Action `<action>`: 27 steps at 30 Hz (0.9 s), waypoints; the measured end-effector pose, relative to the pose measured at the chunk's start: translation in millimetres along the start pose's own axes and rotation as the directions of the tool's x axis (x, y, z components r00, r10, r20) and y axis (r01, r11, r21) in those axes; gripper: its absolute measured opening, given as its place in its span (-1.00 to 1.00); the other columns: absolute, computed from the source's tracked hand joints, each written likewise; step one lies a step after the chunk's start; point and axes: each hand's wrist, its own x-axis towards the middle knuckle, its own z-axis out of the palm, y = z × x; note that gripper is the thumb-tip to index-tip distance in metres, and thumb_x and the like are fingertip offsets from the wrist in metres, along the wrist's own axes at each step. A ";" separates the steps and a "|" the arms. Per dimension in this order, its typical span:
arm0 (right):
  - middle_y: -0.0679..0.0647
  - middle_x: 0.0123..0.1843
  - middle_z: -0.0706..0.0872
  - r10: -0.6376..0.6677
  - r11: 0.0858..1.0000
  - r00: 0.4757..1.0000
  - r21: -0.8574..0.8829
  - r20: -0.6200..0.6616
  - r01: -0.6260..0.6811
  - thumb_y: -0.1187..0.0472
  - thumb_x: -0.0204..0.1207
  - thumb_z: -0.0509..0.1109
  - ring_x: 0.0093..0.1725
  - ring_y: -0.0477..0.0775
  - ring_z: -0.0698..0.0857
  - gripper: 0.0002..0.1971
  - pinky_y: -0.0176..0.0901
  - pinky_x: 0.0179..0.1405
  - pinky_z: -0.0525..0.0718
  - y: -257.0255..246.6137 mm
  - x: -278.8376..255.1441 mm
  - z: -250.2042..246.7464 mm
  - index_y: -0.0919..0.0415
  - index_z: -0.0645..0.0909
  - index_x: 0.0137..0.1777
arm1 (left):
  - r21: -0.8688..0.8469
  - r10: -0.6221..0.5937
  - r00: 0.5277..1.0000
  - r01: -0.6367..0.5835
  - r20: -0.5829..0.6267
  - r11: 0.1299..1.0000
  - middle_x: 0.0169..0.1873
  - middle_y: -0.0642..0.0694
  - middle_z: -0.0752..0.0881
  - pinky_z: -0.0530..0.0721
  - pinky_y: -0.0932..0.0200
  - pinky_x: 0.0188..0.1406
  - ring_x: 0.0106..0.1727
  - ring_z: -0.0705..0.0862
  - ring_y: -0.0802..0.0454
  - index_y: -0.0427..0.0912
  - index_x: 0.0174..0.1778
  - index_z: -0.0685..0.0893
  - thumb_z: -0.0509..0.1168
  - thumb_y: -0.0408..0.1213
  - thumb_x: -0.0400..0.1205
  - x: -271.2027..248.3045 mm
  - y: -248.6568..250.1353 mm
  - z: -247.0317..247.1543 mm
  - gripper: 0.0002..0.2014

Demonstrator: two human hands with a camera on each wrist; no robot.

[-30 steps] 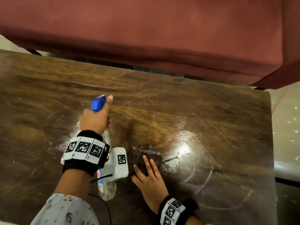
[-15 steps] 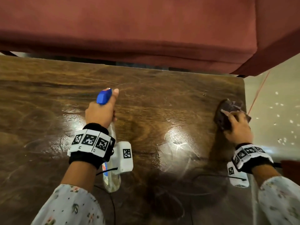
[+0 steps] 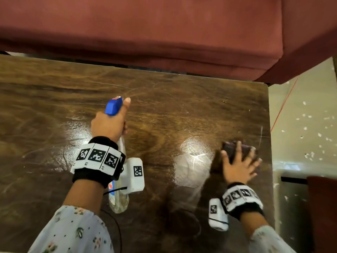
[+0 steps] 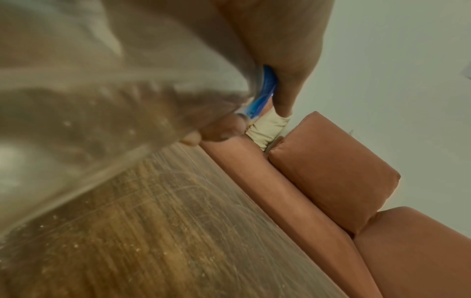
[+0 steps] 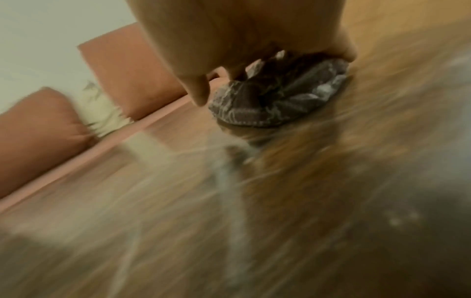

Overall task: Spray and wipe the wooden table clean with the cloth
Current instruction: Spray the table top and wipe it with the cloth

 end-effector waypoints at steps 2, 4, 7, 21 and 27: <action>0.05 0.69 -0.29 -0.182 0.977 0.982 -0.107 0.047 0.186 -0.20 0.58 0.09 0.62 0.35 -0.33 -0.39 0.52 0.49 -0.16 -41.7 -16.6 25.0 -0.26 -0.01 0.60 | 0.004 -0.004 1.000 0.004 -0.007 1.000 -0.76 0.10 0.61 0.76 -0.16 0.04 -0.53 0.64 -0.05 -0.06 -0.41 0.59 0.30 0.40 0.34 -1.7 -2.7 -2.3 -0.48; 0.04 0.69 -0.27 -0.389 0.904 0.915 -0.147 0.106 0.402 -0.13 0.59 0.13 0.62 0.35 -0.36 -0.43 0.54 0.47 -0.22 -76.6 -43.8 50.6 -0.29 0.05 0.58 | -0.007 -0.015 1.000 0.015 -0.011 1.000 -0.76 0.11 0.61 0.76 -0.17 0.03 -0.63 0.61 0.08 -0.04 -0.40 0.59 0.33 0.35 0.38 -4.6 -4.3 -3.9 -0.53; -0.03 0.70 -0.21 -0.610 0.730 0.753 -0.193 0.248 0.655 -0.05 0.54 0.22 0.60 0.28 -0.43 -0.41 0.54 0.47 -0.34 -95.7 -80.5 76.4 -0.30 0.14 0.55 | -0.031 -0.010 1.000 0.010 -0.015 0.999 -0.76 0.12 0.60 0.74 -0.19 0.00 -0.68 0.57 0.16 -0.01 -0.37 0.58 0.36 0.27 0.44 -8.3 -6.2 -5.6 -0.61; -0.09 0.68 0.06 -0.576 0.774 0.806 -0.226 0.137 0.592 0.22 0.36 0.48 0.66 0.25 -0.10 -0.31 0.55 0.51 0.01 37.2 113.9 -63.1 -0.33 0.35 0.42 | 0.005 0.024 0.998 -0.024 0.053 1.000 -0.63 -0.03 0.65 0.71 -0.34 0.11 -0.45 0.66 -0.14 -0.05 -0.48 0.60 0.29 0.45 0.22 -25.5 7.5 34.7 -0.44; 0.01 0.68 0.10 -0.452 0.887 0.892 -0.091 0.024 0.452 0.10 0.40 0.38 0.64 0.34 -0.01 -0.45 0.30 0.61 0.04 68.1 135.7 -65.5 -0.16 0.46 0.42 | 0.035 0.046 0.993 -0.050 0.109 0.998 -0.60 -0.03 0.71 0.74 -0.23 0.11 -0.37 0.75 -0.14 -0.04 -0.47 0.64 0.30 0.41 0.30 -42.5 1.5 58.1 -0.49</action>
